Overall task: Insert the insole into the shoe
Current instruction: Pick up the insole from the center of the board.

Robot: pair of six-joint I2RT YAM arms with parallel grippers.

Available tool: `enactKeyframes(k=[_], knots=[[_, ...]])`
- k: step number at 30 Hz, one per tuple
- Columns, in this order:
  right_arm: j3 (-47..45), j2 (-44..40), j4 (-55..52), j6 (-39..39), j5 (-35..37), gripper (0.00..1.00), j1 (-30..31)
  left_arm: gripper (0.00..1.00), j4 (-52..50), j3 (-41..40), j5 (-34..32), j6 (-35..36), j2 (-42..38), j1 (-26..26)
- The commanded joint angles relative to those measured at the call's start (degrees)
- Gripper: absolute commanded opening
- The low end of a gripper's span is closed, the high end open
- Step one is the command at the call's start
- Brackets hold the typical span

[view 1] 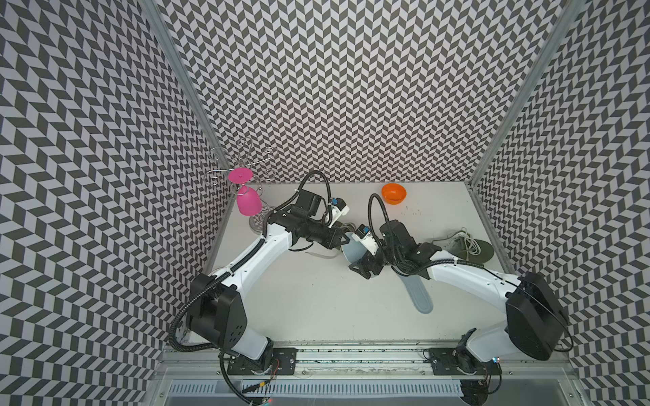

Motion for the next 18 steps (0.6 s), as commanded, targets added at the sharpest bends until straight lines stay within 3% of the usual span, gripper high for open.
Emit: enactKeyframes(k=[1, 7, 18], knots=[[-3.47, -3.93, 9.99, -1.23, 1.43, 0.92, 0.84, 0.00, -1.38, 2.85, 2.27, -2.58, -0.98, 1.37], [-9.59, -7.07, 20.11, 0.09, 7.34, 0.91, 4.51, 0.00, -4.33, 4.21, -0.67, -6.91, 1.07, 1.93], [-9.24, -2.81, 26.07, -1.32, 16.91, 0.92, 8.07, 0.00, -4.13, 6.76, 1.13, -11.76, 2.38, 1.94]])
